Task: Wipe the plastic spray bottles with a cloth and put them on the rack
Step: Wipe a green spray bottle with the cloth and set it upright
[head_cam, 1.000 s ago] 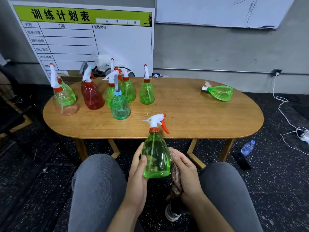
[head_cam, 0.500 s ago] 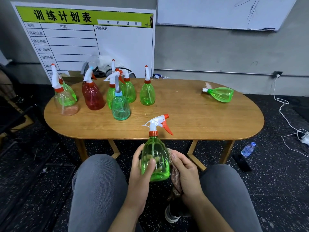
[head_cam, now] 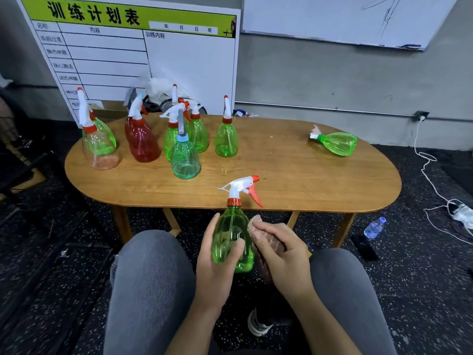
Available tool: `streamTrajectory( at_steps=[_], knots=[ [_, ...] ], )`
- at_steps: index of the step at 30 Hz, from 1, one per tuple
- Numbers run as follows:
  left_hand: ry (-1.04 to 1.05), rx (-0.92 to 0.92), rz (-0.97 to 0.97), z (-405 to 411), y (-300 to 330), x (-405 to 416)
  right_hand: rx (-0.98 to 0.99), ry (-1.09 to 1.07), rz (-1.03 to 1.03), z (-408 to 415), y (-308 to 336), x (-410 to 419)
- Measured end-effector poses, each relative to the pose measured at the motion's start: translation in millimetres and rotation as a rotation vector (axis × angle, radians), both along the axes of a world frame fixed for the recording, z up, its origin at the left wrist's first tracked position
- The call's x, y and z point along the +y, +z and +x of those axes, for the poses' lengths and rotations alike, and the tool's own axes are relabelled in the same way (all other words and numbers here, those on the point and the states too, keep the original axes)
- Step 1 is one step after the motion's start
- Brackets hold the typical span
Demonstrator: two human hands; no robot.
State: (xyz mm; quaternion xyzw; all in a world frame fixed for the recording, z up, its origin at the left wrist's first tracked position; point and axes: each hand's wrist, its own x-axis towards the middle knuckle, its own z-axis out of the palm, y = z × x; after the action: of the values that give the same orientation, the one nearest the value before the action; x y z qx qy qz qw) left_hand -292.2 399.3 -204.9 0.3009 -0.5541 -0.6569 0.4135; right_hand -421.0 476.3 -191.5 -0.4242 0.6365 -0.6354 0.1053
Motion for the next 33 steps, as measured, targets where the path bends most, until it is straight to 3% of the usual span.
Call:
streamTrajectory(
  at_steps=[5,10,14,17,21,23,26,31,33],
  knots=[
    [0.003,-0.051,-0.055,0,-3,0,0.323,-0.079,0.063,-7,29,-21],
    [-0.004,-0.086,-0.108,1,-3,0,0.553,0.028,0.278,-29,51,-44],
    [-0.016,-0.116,-0.142,0,-4,0,0.796,-0.144,0.365,-48,70,-57],
    [-0.014,-0.119,-0.134,2,-1,1,0.784,-0.167,0.371,-53,75,-64],
    [0.005,-0.119,-0.116,3,-3,1,0.723,0.163,0.394,-45,72,-62],
    [-0.006,-0.124,-0.115,3,-3,0,0.758,0.086,0.399,-47,74,-61],
    [-0.020,-0.133,-0.128,4,-2,2,0.761,-0.199,0.349,-54,79,-63],
    [-0.032,-0.146,-0.138,3,-4,3,0.733,0.111,0.412,-45,75,-59],
    [-0.036,-0.147,-0.138,2,-4,2,0.720,0.017,0.408,-52,77,-61]
  ],
)
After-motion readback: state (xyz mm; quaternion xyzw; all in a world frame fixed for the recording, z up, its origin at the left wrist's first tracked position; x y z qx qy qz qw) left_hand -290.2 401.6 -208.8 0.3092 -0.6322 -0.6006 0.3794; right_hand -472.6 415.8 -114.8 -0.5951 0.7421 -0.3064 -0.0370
